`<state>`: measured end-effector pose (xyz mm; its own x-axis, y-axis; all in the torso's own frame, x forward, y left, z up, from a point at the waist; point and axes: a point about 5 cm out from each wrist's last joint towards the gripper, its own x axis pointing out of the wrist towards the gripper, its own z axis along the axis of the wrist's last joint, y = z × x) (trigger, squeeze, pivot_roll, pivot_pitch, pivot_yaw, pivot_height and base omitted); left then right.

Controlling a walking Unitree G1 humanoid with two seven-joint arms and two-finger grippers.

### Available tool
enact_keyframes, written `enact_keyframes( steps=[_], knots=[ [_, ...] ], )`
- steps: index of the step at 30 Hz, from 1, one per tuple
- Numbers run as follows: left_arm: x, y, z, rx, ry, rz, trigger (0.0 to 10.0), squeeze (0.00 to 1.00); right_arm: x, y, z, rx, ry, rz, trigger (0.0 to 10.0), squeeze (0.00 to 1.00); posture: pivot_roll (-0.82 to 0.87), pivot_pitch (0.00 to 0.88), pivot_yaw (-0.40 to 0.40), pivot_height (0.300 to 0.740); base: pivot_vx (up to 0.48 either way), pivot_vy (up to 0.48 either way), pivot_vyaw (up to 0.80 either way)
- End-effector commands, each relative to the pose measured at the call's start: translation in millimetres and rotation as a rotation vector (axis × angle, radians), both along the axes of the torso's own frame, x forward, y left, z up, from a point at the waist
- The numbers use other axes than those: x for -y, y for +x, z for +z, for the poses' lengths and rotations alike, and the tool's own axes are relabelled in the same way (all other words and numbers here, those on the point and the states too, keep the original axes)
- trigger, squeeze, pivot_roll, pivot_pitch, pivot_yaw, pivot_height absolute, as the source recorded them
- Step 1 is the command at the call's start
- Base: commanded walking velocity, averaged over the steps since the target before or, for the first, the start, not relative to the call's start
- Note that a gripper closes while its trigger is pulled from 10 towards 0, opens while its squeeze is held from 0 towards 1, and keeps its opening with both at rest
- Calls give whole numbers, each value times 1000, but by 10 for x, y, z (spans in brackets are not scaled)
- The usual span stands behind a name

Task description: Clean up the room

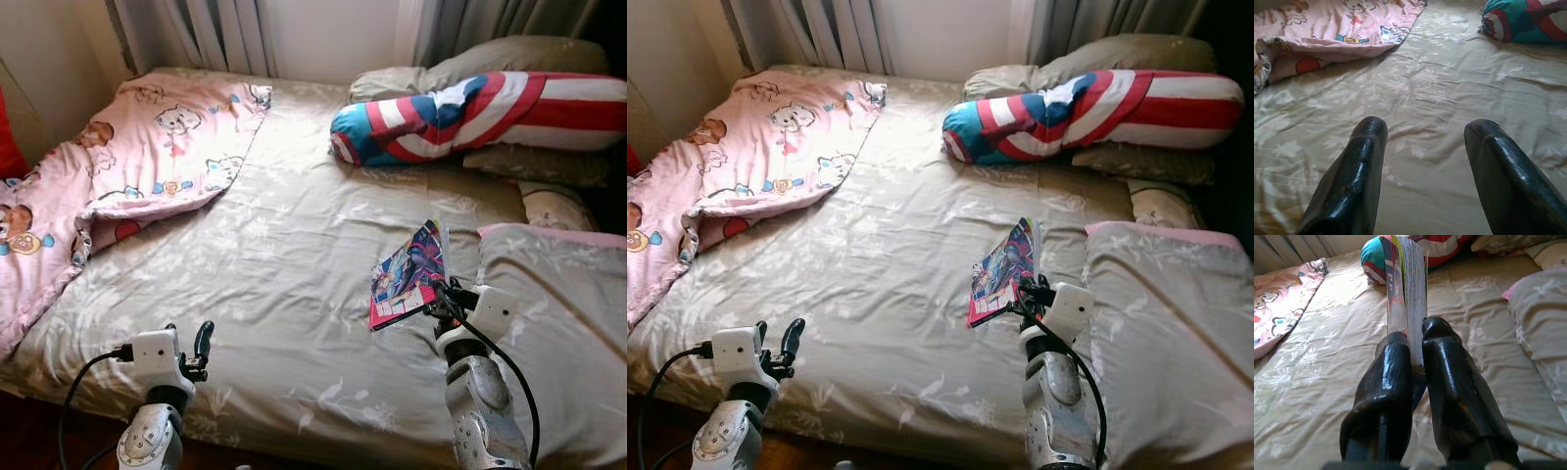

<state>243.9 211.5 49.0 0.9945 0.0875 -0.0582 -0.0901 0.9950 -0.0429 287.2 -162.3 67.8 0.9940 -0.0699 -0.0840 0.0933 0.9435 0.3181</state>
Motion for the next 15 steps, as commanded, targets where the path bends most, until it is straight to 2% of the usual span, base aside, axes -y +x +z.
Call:
enact_keyframes(
  steps=[1,9,15],
  knots=[
    [-7,-20,0,-13,6,-3,10000,0,-5,-2,38,26,6,-11,10000,0,-7,149,3,665,0,0,0],
    [-7,-26,6,-24,-1,-7,10000,0,-32,6,-1,-1,16,2,10000,0,-4,151,5,657,0,0,0],
    [5,-24,14,-26,-6,-9,10000,0,-30,6,10,16,16,-2,10000,0,-2,152,6,653,0,0,0]
  ],
)
